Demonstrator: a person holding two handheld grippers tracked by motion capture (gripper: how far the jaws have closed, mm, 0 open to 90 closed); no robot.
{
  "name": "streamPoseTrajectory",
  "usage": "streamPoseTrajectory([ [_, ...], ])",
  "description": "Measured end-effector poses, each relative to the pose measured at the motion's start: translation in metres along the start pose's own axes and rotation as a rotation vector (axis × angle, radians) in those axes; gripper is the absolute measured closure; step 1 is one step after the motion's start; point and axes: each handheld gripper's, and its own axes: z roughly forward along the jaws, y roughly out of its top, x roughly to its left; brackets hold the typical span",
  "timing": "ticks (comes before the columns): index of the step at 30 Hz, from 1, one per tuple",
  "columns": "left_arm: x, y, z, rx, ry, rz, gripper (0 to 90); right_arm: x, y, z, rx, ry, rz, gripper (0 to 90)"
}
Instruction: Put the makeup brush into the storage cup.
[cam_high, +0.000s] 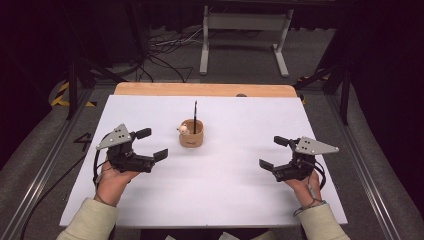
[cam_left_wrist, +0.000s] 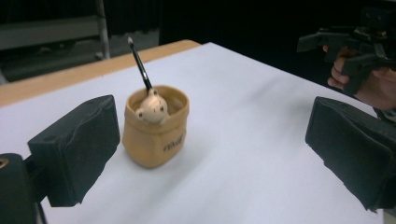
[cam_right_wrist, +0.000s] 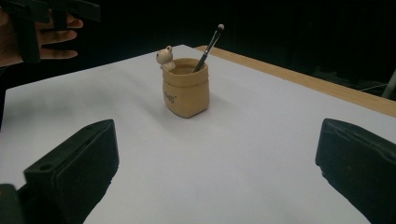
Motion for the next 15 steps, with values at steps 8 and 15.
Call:
streamPoseTrajectory([
  [8, 0.007, -0.023, -0.003, 0.004, 0.001, -0.026, 3.1, 0.002, -0.012, -0.005, -0.006, 0.001, -0.033, 0.0],
  [15, 0.008, -0.040, 0.003, 0.030, -0.007, -0.007, 3.0, 0.005, -0.023, -0.008, 0.007, 0.001, -0.054, 0.0],
])
